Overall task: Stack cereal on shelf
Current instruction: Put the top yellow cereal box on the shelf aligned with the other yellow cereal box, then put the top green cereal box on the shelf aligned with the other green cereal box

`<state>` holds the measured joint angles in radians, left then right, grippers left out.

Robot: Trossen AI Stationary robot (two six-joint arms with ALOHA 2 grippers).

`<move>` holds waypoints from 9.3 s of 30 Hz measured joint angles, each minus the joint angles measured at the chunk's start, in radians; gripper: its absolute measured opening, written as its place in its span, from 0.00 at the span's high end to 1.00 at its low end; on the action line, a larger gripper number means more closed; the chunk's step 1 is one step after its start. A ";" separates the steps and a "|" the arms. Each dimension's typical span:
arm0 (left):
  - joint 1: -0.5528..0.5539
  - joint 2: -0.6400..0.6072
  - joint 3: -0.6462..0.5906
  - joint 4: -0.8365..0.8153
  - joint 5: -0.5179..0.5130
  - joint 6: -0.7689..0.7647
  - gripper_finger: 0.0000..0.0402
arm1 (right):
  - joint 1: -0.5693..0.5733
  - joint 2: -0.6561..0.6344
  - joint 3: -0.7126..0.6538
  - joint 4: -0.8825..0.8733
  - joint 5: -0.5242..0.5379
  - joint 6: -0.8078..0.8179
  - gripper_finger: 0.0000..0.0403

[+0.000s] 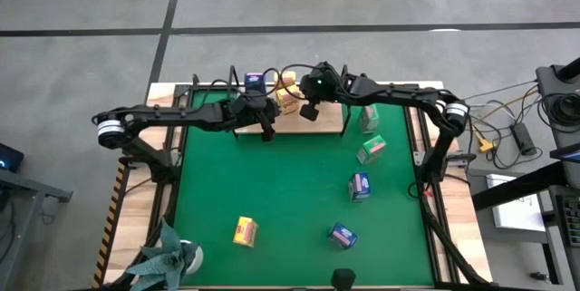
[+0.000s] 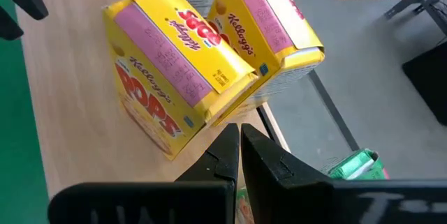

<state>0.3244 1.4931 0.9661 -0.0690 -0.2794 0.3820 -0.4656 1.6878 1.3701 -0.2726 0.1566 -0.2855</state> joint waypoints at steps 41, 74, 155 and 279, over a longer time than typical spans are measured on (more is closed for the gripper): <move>0.040 0.005 0.000 -0.025 -0.079 -0.007 0.90 | 0.021 0.002 -0.001 0.015 -0.093 0.014 0.98; 0.041 0.006 -0.082 0.055 0.061 -0.078 0.90 | 0.058 0.029 -0.070 0.058 -0.157 -0.004 0.98; 0.108 0.148 -0.162 0.393 0.018 -0.078 0.90 | 0.035 0.048 -0.071 0.151 -0.094 -0.081 0.98; -0.292 -0.363 -0.178 -0.010 -0.132 -0.010 0.90 | -0.148 -0.262 -0.176 -0.812 0.072 0.681 0.39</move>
<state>0.0326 1.1305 0.7883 -0.0792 -0.4118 0.3725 -0.6140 1.4254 1.1941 -1.0845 0.2285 0.3958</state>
